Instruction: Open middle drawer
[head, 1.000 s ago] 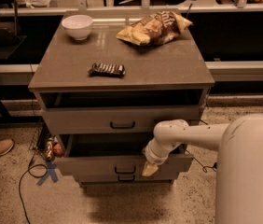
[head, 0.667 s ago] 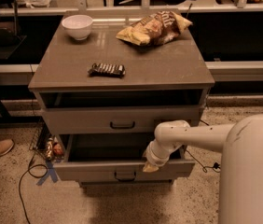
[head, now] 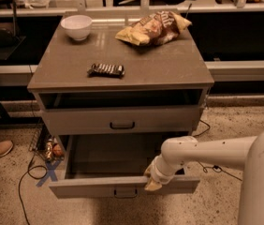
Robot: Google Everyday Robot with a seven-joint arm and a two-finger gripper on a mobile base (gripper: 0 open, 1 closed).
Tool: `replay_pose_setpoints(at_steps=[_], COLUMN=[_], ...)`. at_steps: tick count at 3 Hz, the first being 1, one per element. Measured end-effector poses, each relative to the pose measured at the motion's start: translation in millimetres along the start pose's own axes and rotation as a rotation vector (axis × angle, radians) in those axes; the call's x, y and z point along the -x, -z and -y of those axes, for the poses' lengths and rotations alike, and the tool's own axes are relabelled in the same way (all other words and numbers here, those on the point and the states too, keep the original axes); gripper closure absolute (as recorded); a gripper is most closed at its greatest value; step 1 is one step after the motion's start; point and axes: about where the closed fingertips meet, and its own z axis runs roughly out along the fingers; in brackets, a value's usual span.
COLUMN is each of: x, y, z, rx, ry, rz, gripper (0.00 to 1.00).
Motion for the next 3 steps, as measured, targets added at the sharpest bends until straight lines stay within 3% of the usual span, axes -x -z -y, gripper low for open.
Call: replay_pose_setpoints(at_steps=[1, 2, 3], x=[0, -1, 0], y=[1, -8, -4], z=[0, -21, -21], rx=[0.000, -0.018, -0.018], ry=[0.000, -0.039, -0.039], rz=[0.000, 0.050, 0.050], gripper=[1.00, 1.00, 1.00])
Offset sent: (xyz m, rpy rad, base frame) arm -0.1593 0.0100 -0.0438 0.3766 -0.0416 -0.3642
